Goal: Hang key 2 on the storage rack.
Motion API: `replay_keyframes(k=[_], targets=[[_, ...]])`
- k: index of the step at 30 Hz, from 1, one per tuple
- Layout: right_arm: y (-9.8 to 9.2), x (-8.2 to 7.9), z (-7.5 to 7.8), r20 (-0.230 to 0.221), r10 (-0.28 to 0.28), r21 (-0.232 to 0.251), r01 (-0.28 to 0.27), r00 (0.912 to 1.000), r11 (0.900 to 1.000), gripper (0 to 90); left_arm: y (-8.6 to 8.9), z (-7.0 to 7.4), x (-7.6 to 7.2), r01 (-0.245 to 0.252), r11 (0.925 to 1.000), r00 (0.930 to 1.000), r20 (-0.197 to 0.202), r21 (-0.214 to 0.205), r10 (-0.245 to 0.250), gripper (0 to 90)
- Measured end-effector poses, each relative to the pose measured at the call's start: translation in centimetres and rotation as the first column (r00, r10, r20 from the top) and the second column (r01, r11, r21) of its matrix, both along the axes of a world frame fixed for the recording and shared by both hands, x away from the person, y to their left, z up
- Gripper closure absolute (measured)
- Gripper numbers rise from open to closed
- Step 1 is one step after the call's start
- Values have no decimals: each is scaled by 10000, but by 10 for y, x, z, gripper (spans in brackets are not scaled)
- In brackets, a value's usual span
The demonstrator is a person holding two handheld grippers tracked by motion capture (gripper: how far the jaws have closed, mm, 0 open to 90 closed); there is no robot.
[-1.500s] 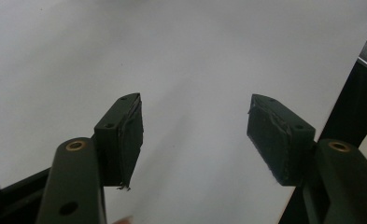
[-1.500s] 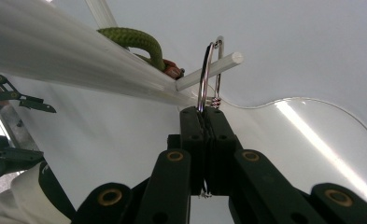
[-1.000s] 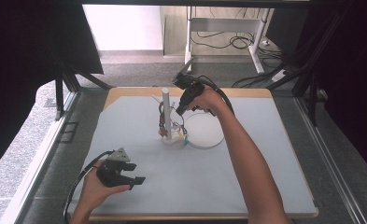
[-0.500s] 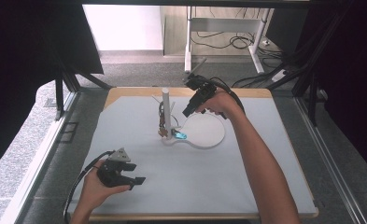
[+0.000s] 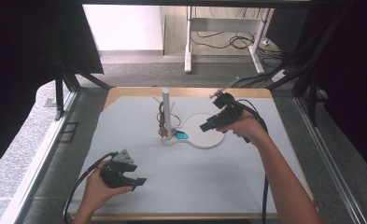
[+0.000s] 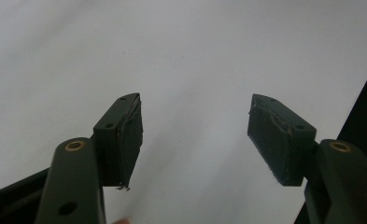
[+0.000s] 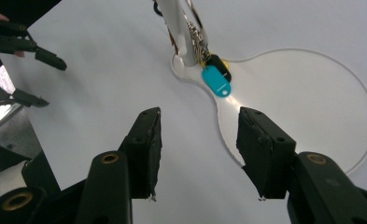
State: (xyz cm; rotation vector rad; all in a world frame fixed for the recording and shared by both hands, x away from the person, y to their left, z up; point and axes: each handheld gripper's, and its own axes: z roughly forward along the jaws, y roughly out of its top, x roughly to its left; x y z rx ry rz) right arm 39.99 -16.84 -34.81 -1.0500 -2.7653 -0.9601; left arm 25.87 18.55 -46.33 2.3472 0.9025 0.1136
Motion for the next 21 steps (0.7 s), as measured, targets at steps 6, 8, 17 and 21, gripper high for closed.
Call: replay_keyframes(k=[6, 8, 17, 21], targets=[[-44, -37, -30, 236, -328, 726, 310, 9992, 9969, 491, -1, -2, 0, -13, 9996, 10000, -5, 265, 13, 360], [-58, -47, -43, 346, -534, 826, 504, 9980, 9953, 491, -1, -3, -1, -150, 9997, 9999, 58, 197, 149, 360], [-95, -77, -89, 851, -1271, 1143, 1170, 9882, 9865, 485, -4, -6, -1, -220, 9987, 9997, -29, 459, 222, 360], [-99, -80, -95, 1125, -1625, 1780, 1410, 9803, 9739, 482, -4, -6, 0, -280, 9988, 9996, -51, 390, 282, 360]])
